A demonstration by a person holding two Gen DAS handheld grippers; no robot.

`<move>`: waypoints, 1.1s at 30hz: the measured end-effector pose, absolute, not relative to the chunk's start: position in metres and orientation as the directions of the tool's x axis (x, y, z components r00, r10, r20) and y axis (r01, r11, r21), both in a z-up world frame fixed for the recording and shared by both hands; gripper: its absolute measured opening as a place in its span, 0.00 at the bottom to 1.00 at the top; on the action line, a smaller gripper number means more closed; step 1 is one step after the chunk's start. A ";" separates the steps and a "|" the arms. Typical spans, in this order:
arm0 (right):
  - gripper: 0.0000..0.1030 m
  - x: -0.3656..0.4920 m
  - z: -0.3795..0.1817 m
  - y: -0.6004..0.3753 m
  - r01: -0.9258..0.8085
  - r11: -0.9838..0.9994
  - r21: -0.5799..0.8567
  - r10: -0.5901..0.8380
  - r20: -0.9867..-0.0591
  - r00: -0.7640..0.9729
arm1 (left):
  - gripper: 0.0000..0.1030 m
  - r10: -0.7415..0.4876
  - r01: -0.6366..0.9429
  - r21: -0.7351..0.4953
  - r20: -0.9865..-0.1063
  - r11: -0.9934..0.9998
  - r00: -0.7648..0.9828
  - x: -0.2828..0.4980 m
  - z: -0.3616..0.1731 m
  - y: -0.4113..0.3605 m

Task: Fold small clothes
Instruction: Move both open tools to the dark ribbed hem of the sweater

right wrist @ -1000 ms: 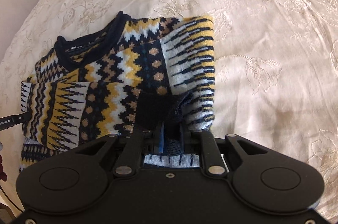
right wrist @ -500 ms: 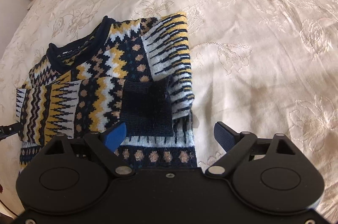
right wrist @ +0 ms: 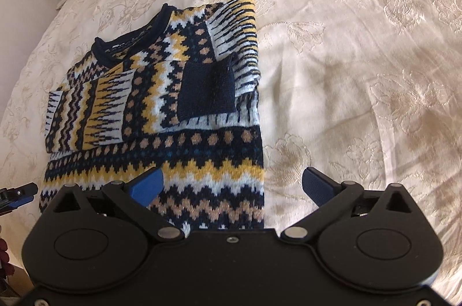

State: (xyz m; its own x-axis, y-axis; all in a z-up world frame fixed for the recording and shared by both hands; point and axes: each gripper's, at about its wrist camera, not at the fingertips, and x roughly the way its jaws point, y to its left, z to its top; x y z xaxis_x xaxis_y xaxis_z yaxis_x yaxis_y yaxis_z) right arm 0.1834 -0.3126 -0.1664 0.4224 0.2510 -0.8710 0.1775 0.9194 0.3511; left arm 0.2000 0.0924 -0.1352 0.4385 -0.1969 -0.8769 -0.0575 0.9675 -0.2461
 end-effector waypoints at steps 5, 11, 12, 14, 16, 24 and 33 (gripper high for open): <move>0.99 0.166 -0.167 -0.307 0.115 0.921 0.372 0.297 -0.861 0.412 | 0.76 -0.171 -0.112 -0.244 -0.879 0.963 0.445 0.164 -0.136 0.093; 0.99 0.143 -0.169 -0.302 0.063 0.919 0.388 0.335 -0.857 0.391 | 0.76 -0.158 -0.146 -0.239 -0.892 0.960 0.423 0.123 -0.144 0.091; 0.99 0.137 -0.169 -0.301 0.064 0.917 0.393 0.340 -0.856 0.391 | 0.76 -0.157 -0.142 -0.235 -0.896 0.961 0.416 0.119 -0.146 0.091; 0.99 0.127 -0.170 -0.300 0.066 0.913 0.403 0.349 -0.853 0.388 | 0.76 -0.156 -0.128 -0.224 -0.902 0.966 0.402 0.110 -0.150 0.090; 1.00 0.115 -0.172 -0.297 0.072 0.911 0.407 0.351 -0.855 0.382 | 0.76 -0.162 -0.110 -0.220 -0.907 0.969 0.389 0.102 -0.154 0.090; 1.00 0.067 -0.181 -0.275 0.109 0.905 0.410 0.351 -0.868 0.352 | 0.76 -0.210 -0.023 -0.231 -0.916 0.973 0.341 0.076 -0.172 0.091; 0.99 0.031 -0.191 -0.243 0.085 0.908 0.410 0.361 -0.869 0.337 | 0.76 -0.252 0.057 -0.247 -0.918 0.967 0.306 0.050 -0.191 0.087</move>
